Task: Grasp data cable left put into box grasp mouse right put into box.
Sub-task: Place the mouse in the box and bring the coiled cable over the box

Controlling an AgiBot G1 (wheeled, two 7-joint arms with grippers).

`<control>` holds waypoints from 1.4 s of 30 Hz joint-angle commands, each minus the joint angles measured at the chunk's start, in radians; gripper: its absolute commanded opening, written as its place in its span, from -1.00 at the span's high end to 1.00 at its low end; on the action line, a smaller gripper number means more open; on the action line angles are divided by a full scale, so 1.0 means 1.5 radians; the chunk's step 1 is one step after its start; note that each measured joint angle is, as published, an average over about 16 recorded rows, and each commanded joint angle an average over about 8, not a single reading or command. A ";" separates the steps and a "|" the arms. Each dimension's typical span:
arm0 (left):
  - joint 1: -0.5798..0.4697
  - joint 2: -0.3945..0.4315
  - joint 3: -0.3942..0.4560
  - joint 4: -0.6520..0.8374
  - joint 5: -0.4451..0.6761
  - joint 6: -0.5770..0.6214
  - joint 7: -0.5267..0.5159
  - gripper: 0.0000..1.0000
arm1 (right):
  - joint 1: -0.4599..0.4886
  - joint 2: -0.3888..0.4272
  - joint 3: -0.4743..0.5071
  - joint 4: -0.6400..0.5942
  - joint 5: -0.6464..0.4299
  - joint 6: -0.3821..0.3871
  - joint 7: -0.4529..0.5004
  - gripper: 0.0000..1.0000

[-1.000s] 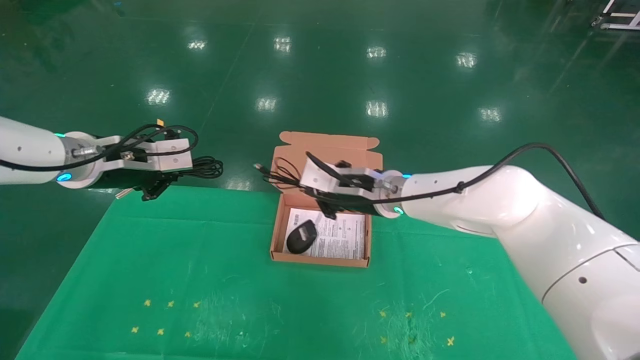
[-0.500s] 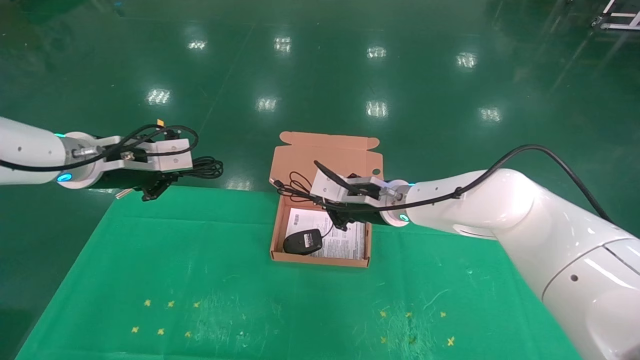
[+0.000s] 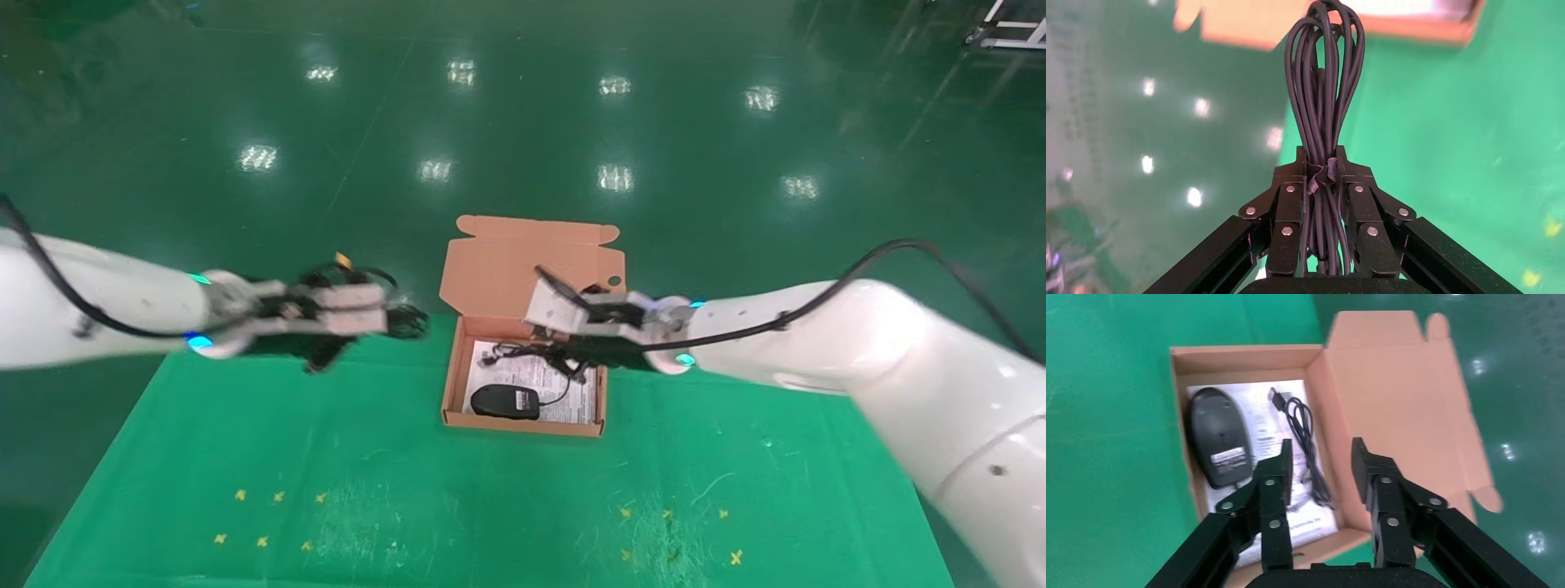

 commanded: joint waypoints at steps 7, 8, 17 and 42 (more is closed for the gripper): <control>0.049 0.080 0.013 0.058 -0.015 -0.096 0.054 1.00 | 0.008 0.122 0.007 0.110 -0.021 0.008 0.045 -1.00; 0.051 0.093 0.015 0.073 -0.016 -0.111 0.061 1.00 | 0.009 0.138 0.006 0.128 -0.027 0.008 0.056 -1.00; 0.054 0.183 0.038 0.192 -0.069 -0.213 0.145 1.00 | 0.012 0.251 -0.006 0.291 -0.097 0.005 0.180 -1.00; 0.043 0.166 0.116 0.182 -0.171 -0.254 0.171 -1.00 | 0.018 0.289 -0.021 0.375 -0.184 0.000 0.285 -1.00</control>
